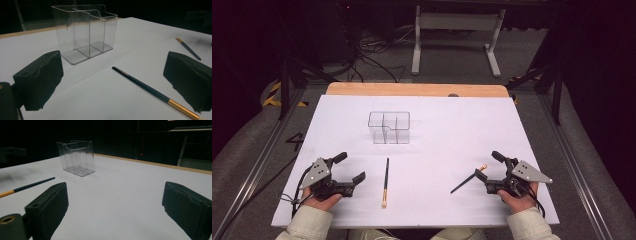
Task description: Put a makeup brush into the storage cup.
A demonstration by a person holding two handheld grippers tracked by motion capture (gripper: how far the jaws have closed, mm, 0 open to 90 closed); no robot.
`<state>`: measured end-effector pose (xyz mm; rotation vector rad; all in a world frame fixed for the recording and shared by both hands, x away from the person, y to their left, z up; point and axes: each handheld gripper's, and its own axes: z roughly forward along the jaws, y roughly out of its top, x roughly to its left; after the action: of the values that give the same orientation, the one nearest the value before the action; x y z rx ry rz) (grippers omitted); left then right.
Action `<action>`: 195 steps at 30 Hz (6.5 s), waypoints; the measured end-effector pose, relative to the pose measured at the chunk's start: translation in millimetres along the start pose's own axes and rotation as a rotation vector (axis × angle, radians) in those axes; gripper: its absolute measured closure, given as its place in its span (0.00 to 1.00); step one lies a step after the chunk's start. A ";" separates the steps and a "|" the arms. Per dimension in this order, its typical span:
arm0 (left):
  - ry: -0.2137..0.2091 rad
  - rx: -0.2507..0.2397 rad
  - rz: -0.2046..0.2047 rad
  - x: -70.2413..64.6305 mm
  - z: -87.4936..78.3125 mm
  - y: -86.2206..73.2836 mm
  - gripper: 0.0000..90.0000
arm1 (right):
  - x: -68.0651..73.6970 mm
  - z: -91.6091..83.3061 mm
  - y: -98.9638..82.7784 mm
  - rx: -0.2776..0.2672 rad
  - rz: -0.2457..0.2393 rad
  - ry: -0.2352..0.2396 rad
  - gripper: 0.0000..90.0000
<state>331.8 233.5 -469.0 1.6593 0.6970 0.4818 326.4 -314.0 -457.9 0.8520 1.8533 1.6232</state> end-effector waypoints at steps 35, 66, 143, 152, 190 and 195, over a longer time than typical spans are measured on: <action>-0.116 0.081 0.014 -14.0 23.8 54.0 0.04 | -0.4 -14.4 6.8 -0.032 0.029 -0.018 0.09; -0.223 0.572 0.245 -23.8 56.1 98.3 0.10 | -1.7 -19.1 6.8 -0.031 0.026 -0.037 0.08; -0.566 0.967 0.771 -41.2 118.9 90.8 0.21 | 1.3 -73.6 0.1 -0.073 0.100 -0.146 0.08; -0.571 0.988 0.802 -42.9 123.5 88.3 0.21 | 1.9 -80.7 -1.6 -0.076 0.113 -0.164 0.08; -0.662 1.024 0.823 -41.8 136.3 70.0 0.25 | 2.4 -78.7 -1.1 -0.077 0.114 -0.156 0.07; -0.673 1.032 0.811 -40.2 138.5 67.5 0.25 | 2.2 -78.3 -1.1 -0.076 0.115 -0.157 0.07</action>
<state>405.3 98.1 -428.6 2.8757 -0.3718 0.0398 266.8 -363.9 -448.1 1.0383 1.6516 1.6346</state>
